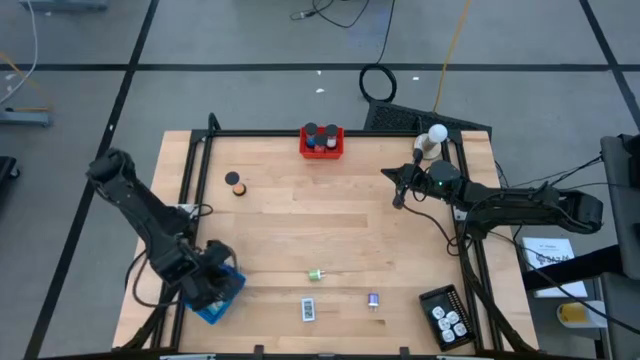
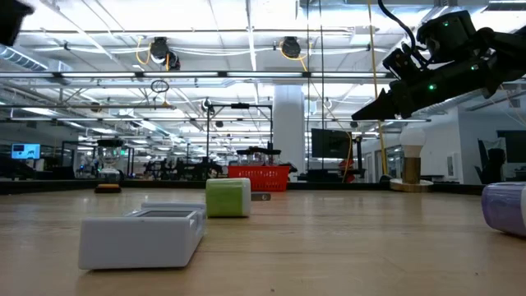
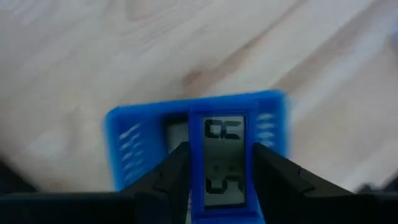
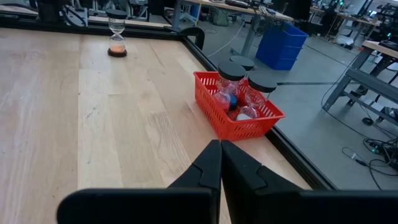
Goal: Pick & Place Office items
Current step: Put the blue digital timer into the blue bin
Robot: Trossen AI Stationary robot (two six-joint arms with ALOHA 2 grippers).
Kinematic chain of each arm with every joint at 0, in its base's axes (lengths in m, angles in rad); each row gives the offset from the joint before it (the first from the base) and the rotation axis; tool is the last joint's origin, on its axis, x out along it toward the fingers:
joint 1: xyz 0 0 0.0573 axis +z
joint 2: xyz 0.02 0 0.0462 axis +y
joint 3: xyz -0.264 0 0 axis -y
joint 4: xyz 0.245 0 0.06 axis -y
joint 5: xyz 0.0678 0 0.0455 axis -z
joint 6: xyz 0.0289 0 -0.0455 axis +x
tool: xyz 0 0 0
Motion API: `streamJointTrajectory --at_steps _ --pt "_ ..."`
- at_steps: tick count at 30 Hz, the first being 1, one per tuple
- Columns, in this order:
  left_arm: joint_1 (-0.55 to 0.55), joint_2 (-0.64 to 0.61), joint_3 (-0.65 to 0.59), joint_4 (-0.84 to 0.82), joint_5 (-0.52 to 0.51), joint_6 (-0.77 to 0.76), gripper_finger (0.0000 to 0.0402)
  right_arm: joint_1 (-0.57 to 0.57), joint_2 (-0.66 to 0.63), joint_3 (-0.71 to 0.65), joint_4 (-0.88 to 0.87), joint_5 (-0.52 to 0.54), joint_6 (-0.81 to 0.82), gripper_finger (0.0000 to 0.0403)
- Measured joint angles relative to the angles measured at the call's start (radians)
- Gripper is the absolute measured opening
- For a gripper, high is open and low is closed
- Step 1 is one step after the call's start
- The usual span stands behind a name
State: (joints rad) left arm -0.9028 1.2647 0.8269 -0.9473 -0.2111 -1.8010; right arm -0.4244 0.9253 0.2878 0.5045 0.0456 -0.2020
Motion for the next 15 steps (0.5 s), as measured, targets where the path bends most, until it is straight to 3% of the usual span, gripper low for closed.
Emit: streamJointTrajectory --at_steps 7,15 --pt "-0.089 -0.005 -0.098 0.063 -0.006 -0.152 0.0145 0.000 0.000 0.000 0.000 0.000 0.000 0.0000" --pt "-0.114 0.000 -0.159 0.097 -0.048 -0.200 0.0144 0.000 0.000 0.000 0.000 0.000 0.001 0.0000"
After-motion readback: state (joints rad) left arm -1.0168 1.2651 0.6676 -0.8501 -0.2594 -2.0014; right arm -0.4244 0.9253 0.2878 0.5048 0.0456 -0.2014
